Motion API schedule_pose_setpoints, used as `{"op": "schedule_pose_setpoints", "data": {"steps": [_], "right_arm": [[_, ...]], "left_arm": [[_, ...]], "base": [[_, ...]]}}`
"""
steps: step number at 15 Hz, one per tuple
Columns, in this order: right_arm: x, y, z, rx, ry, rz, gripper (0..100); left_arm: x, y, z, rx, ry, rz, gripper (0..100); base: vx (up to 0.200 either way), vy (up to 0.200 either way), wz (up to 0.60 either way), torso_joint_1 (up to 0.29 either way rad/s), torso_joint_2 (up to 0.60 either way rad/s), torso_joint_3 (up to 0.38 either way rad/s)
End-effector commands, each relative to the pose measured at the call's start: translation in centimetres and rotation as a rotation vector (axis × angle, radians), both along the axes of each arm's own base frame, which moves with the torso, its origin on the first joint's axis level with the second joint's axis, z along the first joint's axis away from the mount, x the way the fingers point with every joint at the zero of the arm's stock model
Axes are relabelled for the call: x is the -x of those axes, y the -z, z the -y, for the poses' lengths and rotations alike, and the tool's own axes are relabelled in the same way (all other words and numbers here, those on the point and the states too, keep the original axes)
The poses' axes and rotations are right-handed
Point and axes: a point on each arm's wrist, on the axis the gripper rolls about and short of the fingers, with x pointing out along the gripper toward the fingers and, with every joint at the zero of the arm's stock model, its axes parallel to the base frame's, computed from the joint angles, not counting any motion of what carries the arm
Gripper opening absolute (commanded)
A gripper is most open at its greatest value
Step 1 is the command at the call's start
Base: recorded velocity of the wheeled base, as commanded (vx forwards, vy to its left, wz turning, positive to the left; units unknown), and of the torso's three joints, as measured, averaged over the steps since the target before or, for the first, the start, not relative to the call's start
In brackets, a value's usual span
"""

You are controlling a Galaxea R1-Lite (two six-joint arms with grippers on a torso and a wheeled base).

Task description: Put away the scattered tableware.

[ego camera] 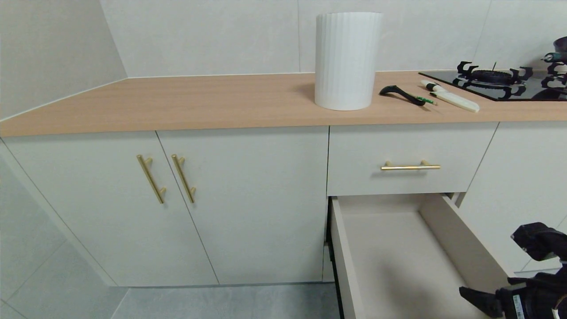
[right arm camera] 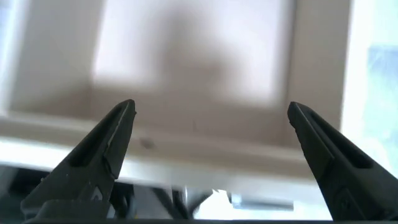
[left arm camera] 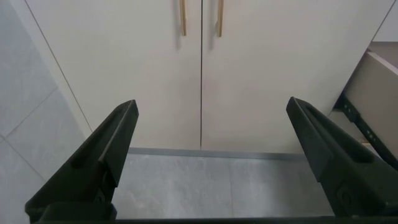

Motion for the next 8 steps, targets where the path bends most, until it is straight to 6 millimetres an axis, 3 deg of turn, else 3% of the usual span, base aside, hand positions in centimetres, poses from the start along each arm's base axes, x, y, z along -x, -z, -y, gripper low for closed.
{"op": "schedule_pose_setpoints", "data": {"steps": [1,2,5,6,8], "right_arm": [[-2.7,-5.0,-1.0,-0.026,-0.001,0.070,100],[-3.4,-6.7,-1.2,-0.030,-0.003,0.077,100],[-5.0,-14.5,-2.0,-0.140,-0.118,0.128,100],[-6.1,-15.8,-2.1,-0.164,-0.136,0.154,100],[-8.8,-16.3,-2.0,-0.162,-0.098,0.160,100]], "left_arm": [[0.0,0.0,0.0,0.000,0.000,-0.001,100],[0.0,0.0,0.0,0.000,0.000,-0.001,100],[0.0,0.0,0.0,0.000,0.000,-0.001,100],[0.0,0.0,0.0,0.000,0.000,0.000,100],[0.0,0.0,0.0,0.000,0.000,-0.001,100]], "base": [[0.000,0.000,0.00,0.000,0.00,0.000],[0.000,0.000,0.00,0.000,0.00,0.000],[0.000,0.000,0.00,0.000,0.00,0.000],[0.000,0.000,0.00,0.000,0.00,0.000],[0.000,0.000,0.00,0.000,0.00,0.000]]}}
